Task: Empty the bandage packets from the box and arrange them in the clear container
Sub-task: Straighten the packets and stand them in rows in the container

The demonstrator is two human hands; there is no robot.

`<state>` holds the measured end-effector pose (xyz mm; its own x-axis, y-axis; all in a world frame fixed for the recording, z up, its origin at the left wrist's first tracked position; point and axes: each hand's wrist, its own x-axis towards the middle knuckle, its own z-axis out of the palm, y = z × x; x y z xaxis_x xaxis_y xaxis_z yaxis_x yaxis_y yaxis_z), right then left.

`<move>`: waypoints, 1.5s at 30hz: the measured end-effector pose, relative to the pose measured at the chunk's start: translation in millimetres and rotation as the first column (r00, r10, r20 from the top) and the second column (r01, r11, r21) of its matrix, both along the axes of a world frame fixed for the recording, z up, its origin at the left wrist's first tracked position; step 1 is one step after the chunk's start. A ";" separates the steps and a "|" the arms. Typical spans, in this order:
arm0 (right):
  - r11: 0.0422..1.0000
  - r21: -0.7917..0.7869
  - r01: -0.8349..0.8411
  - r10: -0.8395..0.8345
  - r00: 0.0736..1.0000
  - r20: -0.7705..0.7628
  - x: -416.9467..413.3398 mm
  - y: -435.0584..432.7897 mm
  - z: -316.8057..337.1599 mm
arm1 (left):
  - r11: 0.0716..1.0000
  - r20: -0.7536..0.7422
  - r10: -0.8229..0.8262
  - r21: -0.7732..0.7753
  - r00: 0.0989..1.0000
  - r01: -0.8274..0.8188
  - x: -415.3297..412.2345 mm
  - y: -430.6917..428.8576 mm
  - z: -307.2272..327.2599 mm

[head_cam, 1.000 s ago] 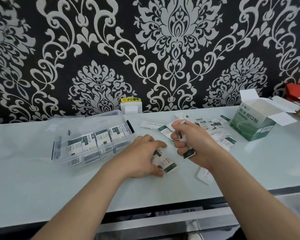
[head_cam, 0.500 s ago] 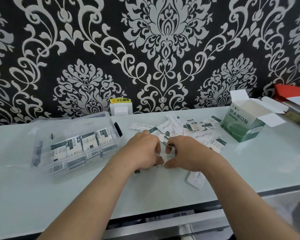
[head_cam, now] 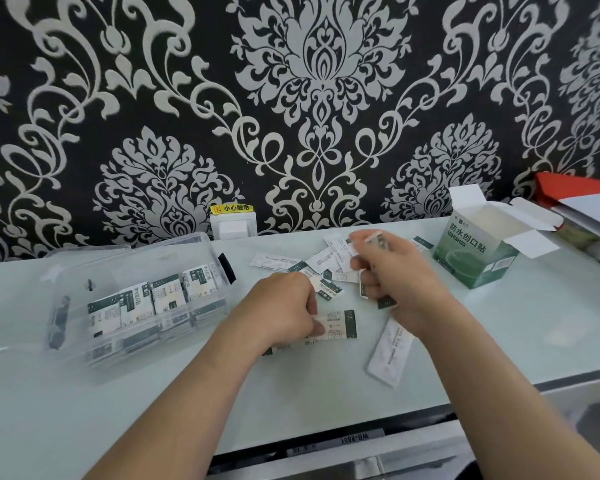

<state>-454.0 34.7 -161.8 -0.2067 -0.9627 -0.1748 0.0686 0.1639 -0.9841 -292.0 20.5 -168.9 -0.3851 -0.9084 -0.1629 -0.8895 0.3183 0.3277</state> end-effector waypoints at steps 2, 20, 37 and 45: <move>0.989 0.078 0.127 -0.147 0.911 0.386 -3.4 -3.2 1.6 | 0.999 -0.027 0.021 -0.040 0.999 -0.022 -0.6 2.1 1.3; 0.995 0.073 -0.067 0.025 0.885 0.464 32.0 -1.1 10.7 | 0.946 -0.625 -0.049 -0.280 0.779 -0.164 -15.7 21.2 11.4; 0.855 -0.010 -0.518 0.514 0.846 0.140 40.5 6.4 24.6 | 0.991 -0.566 -0.129 -0.107 0.814 0.083 30.9 17.0 38.8; 0.673 -0.070 -0.737 0.731 0.647 0.219 60.7 8.7 34.8 | 0.999 -0.795 0.022 -0.003 0.606 -0.041 76.1 10.7 49.3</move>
<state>-393.4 43.4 -127.0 0.6101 -0.7784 -0.1479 0.1188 0.2744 -0.9543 -215.8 31.1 -119.6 -0.3257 -0.9218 0.2104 -0.2919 0.3097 0.9049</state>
